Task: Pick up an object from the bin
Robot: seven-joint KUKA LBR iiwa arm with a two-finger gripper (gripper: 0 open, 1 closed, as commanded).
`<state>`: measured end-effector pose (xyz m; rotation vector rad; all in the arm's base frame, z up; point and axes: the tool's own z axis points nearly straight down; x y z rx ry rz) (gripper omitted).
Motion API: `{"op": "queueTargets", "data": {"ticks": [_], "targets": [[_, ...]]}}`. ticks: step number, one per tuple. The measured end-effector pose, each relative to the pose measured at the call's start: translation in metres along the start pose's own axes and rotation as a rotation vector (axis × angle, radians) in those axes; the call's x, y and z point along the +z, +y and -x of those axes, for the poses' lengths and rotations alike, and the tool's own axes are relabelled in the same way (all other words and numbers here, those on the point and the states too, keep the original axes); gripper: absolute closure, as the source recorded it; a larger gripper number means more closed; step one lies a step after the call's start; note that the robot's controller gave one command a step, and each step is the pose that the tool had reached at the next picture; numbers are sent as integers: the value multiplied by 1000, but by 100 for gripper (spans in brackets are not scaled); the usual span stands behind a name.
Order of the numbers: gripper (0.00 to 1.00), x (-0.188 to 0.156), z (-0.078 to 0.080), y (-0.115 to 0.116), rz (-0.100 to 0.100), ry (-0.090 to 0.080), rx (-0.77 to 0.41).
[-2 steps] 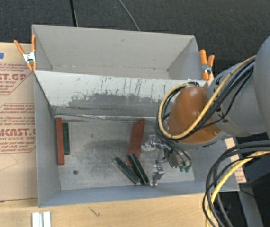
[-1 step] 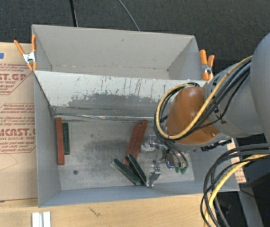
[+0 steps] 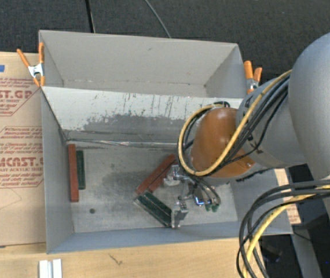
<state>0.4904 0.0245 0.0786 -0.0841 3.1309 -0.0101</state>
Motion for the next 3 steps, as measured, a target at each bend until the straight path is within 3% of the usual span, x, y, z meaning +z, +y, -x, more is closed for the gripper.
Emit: {"op": "queueTargets", "data": {"ticks": [1, 2, 3], "targets": [[100, 0, -7, 8, 10, 0, 247], [100, 1, -7, 8, 9, 1, 246], [100, -148, -4, 5, 6, 7, 244]]}}
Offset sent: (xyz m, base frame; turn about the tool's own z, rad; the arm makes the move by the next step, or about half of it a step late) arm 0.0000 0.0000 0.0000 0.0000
